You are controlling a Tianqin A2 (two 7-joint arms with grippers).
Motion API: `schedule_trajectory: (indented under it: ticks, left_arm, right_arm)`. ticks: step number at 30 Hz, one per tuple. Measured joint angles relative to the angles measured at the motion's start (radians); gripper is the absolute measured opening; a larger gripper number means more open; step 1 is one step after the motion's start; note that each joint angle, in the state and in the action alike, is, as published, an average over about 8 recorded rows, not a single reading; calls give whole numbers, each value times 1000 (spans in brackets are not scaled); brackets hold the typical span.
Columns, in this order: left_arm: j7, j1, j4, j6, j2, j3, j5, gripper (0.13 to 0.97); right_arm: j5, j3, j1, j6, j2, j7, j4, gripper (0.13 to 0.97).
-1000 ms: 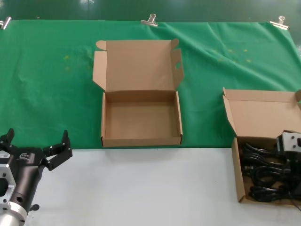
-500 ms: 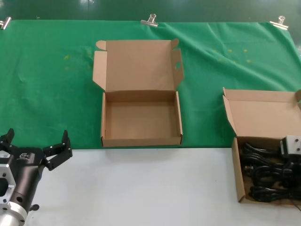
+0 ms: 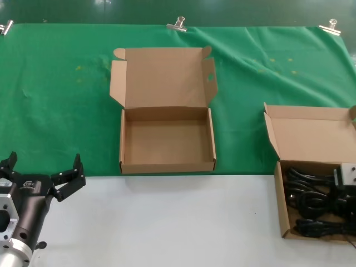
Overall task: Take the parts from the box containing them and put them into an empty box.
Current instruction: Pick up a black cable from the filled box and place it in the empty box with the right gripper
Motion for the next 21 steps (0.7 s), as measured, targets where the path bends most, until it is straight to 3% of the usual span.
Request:
schedule_trajectory:
  ticks: [10, 21]
  left_arm:
    - [0, 0, 0, 0, 0, 0, 0, 966]
    - [0, 0, 0, 0, 0, 0, 0, 966]
  right_arm:
    - [-7, 30, -16, -21, 23, 17, 55, 271]
    - [-23, 75, -33, -79, 85, 84, 226, 240]
